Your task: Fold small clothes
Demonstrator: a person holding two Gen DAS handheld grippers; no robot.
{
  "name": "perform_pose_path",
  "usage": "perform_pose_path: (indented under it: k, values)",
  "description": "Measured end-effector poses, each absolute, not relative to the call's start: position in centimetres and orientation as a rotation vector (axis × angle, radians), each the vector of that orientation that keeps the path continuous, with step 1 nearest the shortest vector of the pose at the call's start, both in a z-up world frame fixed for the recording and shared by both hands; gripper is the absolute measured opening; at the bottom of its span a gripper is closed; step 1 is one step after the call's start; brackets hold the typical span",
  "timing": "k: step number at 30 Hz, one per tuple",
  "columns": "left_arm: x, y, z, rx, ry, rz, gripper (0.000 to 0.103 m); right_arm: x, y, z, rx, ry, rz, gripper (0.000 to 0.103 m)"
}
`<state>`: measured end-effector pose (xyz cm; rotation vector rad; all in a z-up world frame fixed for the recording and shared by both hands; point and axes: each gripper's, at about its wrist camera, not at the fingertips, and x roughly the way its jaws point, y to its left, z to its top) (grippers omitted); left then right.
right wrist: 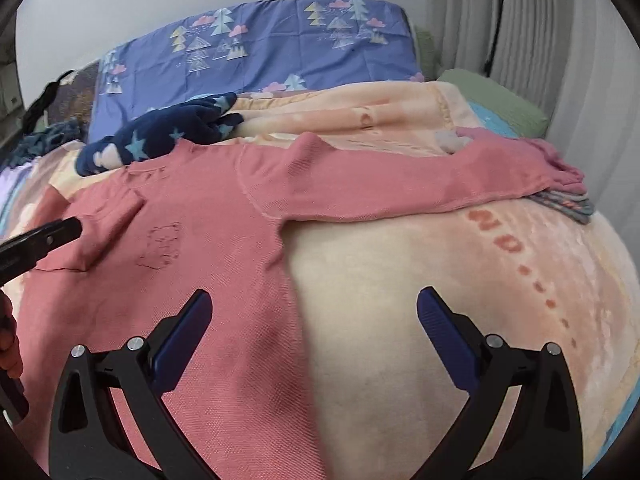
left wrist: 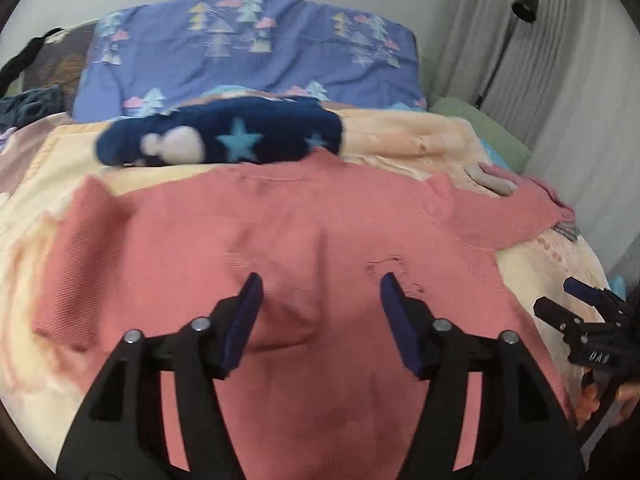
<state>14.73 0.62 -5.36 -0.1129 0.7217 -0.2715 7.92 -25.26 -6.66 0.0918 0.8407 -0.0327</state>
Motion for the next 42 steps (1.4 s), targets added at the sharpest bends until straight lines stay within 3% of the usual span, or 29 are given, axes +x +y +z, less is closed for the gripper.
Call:
perform_pose_path:
  k: [2, 4, 6, 7, 10, 13, 16, 17, 18, 19, 21, 24, 26, 27, 28, 32, 35, 41, 42]
  values:
    - [13.3, 2.4, -5.0, -0.088, 0.696, -0.214, 0.068, 8.6, -24.3, -6.3, 0.138, 0.842, 0.054, 0.094]
    - [12.2, 4.8, -5.0, -0.068, 0.697, -0.142, 0.069, 9.4, -22.1, -5.8, 0.112, 0.832, 0.130, 0.073]
    - [11.1, 6.9, -5.3, -0.064, 0.707, -0.078, 0.069, 10.1, -18.9, -5.4, 0.034, 0.824, 0.219, 0.057]
    - [10.7, 8.0, -5.8, -0.058, 0.715, -0.040, 0.069, 10.3, -17.2, -5.4, -0.004, 0.817, 0.266, 0.053]
    - [10.1, 10.5, -6.7, -0.007, 0.724, 0.103, 0.069, 11.3, -11.2, -5.4, -0.103, 0.793, 0.375, 0.054]
    - [10.0, 12.2, -7.4, -0.017, 0.756, 0.140, 0.073, 13.2, -5.9, -6.6, -0.170, 0.829, 0.418, 0.066]
    - [10.9, 13.0, -8.1, -0.036, 0.786, 0.143, 0.073, 15.4, -3.0, -8.7, -0.243, 0.875, 0.374, 0.063]
    - [11.3, 13.1, -8.3, -0.037, 0.793, 0.150, 0.073, 16.2, -2.8, -9.3, -0.259, 0.891, 0.346, 0.054]
    - [11.8, 13.4, -8.5, -0.038, 0.800, 0.156, 0.073, 17.3, -3.2, -9.8, -0.243, 0.925, 0.317, 0.013]
    - [12.5, 13.5, -8.7, -0.037, 0.808, 0.162, 0.073, 18.1, -4.5, -10.0, -0.175, 0.965, 0.305, 0.005]
    - [13.2, 13.6, -9.1, -0.039, 0.819, 0.171, 0.073, 18.5, -9.7, -9.4, 0.133, 1.010, 0.327, 0.005]
    - [13.2, 13.5, -9.6, -0.042, 0.821, 0.161, 0.073, 17.3, -15.6, -8.2, 0.249, 0.962, 0.288, 0.005]
    - [13.3, 13.4, -9.7, -0.045, 0.820, 0.158, 0.073, 16.4, -18.5, -8.3, 0.292, 0.961, 0.283, 0.012]
    - [13.4, 13.4, -9.8, -0.044, 0.817, 0.154, 0.073, 16.3, -20.0, -9.1, 0.326, 1.003, 0.294, 0.033]
    - [13.4, 13.2, -9.8, -0.043, 0.818, 0.151, 0.073, 16.1, -21.0, -9.6, 0.354, 1.028, 0.294, 0.047]
    - [13.6, 12.7, -10.0, -0.024, 0.824, 0.145, 0.073, 16.3, -22.9, -10.2, 0.399, 1.041, 0.333, 0.050]
    - [13.7, 12.5, -9.9, -0.017, 0.826, 0.149, 0.073, 17.7, -22.7, -9.7, 0.363, 1.008, 0.319, 0.063]
    - [14.1, 12.7, -10.3, -0.043, 0.834, 0.150, 0.073, 21.4, -20.8, -10.9, 0.284, 1.032, 0.324, 0.065]
    - [14.2, 12.7, -10.3, -0.047, 0.834, 0.150, 0.073, 21.7, -20.2, -10.9, 0.266, 1.025, 0.337, 0.055]
